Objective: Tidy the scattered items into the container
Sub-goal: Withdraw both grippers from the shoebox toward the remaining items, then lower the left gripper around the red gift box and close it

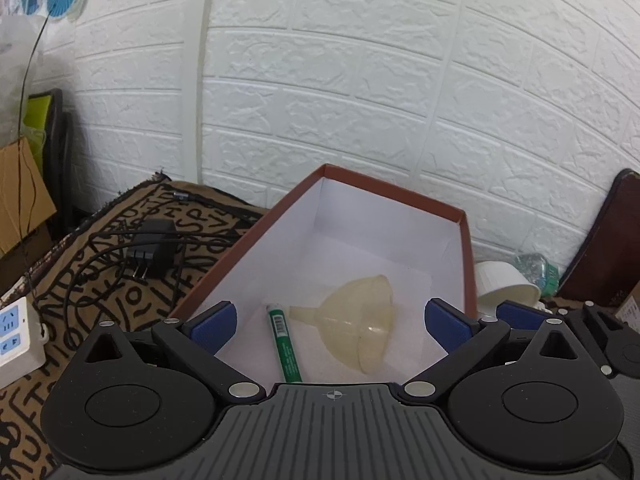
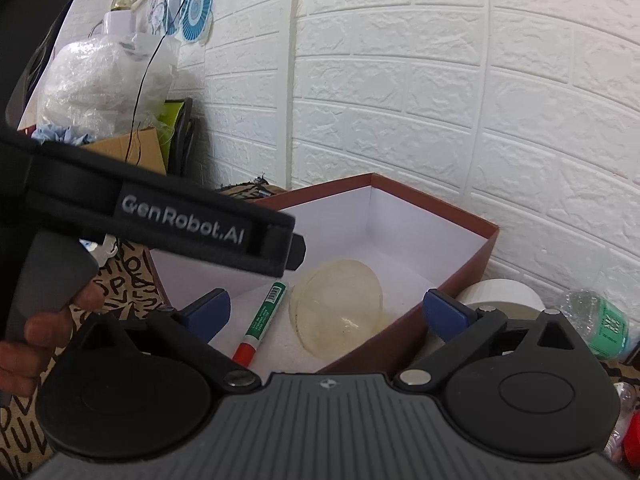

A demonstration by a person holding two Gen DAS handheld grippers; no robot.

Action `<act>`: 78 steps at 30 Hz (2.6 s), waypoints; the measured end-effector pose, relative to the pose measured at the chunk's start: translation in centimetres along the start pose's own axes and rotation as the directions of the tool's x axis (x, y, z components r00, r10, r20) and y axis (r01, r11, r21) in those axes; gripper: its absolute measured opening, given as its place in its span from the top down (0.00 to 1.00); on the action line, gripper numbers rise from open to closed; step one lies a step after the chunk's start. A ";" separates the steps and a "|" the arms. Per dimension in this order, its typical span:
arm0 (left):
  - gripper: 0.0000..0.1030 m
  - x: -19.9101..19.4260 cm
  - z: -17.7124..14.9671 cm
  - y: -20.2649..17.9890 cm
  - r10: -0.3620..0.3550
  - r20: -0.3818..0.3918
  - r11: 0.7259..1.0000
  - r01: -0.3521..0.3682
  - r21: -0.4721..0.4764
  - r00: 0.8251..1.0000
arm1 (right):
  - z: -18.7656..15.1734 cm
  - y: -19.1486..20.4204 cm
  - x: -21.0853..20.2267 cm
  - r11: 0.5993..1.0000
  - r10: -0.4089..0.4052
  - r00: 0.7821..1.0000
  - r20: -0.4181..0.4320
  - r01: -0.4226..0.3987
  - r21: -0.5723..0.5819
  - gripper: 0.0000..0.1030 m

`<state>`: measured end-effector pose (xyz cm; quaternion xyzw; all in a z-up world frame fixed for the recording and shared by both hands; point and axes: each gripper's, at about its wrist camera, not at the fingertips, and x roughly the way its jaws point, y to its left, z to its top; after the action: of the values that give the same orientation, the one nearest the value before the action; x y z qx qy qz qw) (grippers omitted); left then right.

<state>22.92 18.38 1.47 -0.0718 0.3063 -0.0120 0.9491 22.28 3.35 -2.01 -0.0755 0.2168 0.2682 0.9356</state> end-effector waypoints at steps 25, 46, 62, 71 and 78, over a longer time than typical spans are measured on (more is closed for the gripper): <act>0.00 -8.1 -10.9 -11.8 -0.156 -0.042 0.983 0.159 0.092 0.987 | -8.7 -4.9 -14.0 0.980 -0.080 0.997 -0.007 0.080 0.181 0.00; 0.03 -2.1 -13.9 -16.0 -0.253 -0.175 0.943 0.283 0.175 0.951 | -16.6 -8.3 -14.7 0.951 -0.175 0.976 -0.131 0.202 0.233 0.02; 0.05 4.1 -12.0 -15.6 -0.321 -0.233 0.926 0.356 0.128 0.918 | -16.0 -8.6 -10.2 0.962 -0.140 0.976 -0.165 0.173 0.210 0.18; 0.21 4.7 -12.3 -15.7 -0.378 -0.268 0.909 0.410 0.072 0.886 | -16.0 -9.0 -10.5 0.963 -0.108 0.981 -0.159 0.143 0.230 0.43; 0.26 2.1 -13.8 -15.4 -0.380 -0.290 0.909 0.413 0.059 0.878 | -16.3 -8.5 -12.5 0.963 -0.092 0.981 -0.168 0.131 0.237 0.52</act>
<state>16.88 1.19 -8.62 -0.0738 0.4113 -0.2341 0.8778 11.34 -13.90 -10.78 0.0089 0.3162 0.1792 0.9316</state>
